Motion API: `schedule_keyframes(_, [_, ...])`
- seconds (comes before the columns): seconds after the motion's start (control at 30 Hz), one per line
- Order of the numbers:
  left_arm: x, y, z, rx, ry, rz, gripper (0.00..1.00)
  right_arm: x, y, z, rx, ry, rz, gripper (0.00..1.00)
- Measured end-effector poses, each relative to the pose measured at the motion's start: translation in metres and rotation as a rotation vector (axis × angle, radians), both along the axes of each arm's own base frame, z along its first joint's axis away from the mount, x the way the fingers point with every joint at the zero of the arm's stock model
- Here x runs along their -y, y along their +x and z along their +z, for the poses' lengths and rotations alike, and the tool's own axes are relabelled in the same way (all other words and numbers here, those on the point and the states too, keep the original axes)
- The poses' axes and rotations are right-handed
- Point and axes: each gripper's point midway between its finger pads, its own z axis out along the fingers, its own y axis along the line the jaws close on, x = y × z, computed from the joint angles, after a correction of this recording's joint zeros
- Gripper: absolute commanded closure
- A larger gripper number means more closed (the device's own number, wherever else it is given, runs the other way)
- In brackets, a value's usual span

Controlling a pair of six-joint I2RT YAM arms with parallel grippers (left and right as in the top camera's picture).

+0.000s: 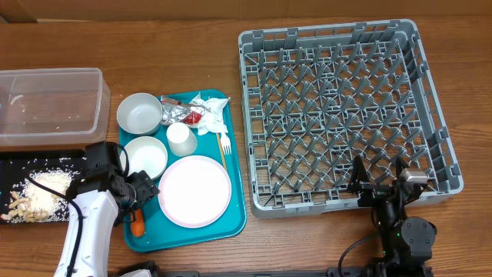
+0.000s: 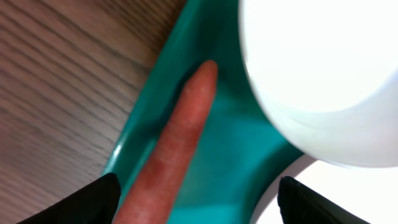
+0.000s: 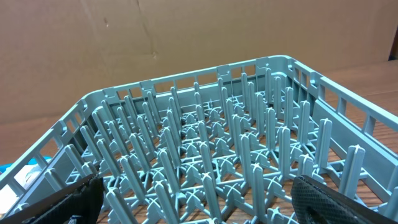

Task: Sort waste into correct bins and load items into the dishwasher rack
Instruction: 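Grasp the carrot with the left gripper and lift it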

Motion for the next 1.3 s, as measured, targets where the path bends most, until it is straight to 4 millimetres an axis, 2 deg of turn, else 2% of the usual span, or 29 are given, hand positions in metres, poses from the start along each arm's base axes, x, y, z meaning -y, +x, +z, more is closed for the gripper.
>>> schedule_keyframes(0.3, [0.006,-0.015,-0.017,-0.036,-0.019,0.003,0.18,0.0,0.0,0.0,0.0,0.0,0.0,0.0])
schedule_keyframes(0.57, [-0.002,-0.016,-0.018,-0.042,0.021,0.033,0.23,0.0,0.0,0.0,0.0,0.0,0.0,0.0])
schedule_keyframes(0.67, [-0.001,-0.018,-0.02,-0.056,0.013,0.04,0.3,0.0,0.0,0.0,0.0,0.0,0.0,0.0])
schedule_keyframes(0.97, [0.008,-0.022,-0.032,-0.106,-0.046,0.037,0.3,0.0,0.0,0.0,0.0,0.0,0.0,0.0])
schedule_keyframes(1.03, [0.008,-0.023,-0.032,-0.109,-0.042,0.037,0.33,0.0,0.0,0.0,0.0,0.0,0.0,0.0])
schedule_keyframes(1.13, [0.007,-0.024,-0.032,-0.112,-0.038,0.039,0.46,0.0,0.0,0.0,0.0,0.0,0.0,0.0])
schedule_keyframes(1.23, [0.007,-0.024,-0.032,-0.113,-0.036,0.041,0.49,0.0,0.0,0.0,0.0,0.0,0.0,0.0])
schedule_keyframes(1.3, [0.007,-0.024,-0.032,-0.113,-0.036,0.044,0.6,0.0,0.0,0.0,0.001,0.0,0.001,0.0])
